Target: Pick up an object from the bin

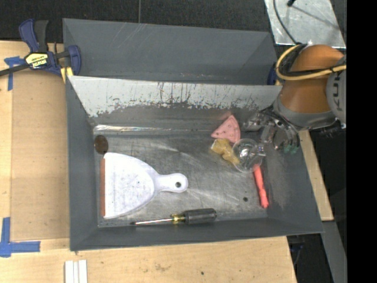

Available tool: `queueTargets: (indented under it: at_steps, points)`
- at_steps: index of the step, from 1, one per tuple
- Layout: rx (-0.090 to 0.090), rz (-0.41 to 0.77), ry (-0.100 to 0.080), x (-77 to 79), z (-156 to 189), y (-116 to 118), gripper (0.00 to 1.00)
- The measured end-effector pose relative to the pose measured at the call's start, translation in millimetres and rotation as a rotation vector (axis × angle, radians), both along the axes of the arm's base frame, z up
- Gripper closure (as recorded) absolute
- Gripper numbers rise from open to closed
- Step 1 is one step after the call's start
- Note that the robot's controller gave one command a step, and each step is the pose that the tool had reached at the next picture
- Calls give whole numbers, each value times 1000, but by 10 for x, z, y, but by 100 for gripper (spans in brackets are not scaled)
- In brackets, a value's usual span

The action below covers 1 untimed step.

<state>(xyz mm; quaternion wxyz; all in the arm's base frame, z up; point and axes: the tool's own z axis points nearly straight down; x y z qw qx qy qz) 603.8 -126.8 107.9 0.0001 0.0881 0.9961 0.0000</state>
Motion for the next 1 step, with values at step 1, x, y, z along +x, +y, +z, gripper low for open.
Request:
queueTargets:
  at_steps: [1]
  points:
    - [-1,-48,-7,111,-58,401,0]
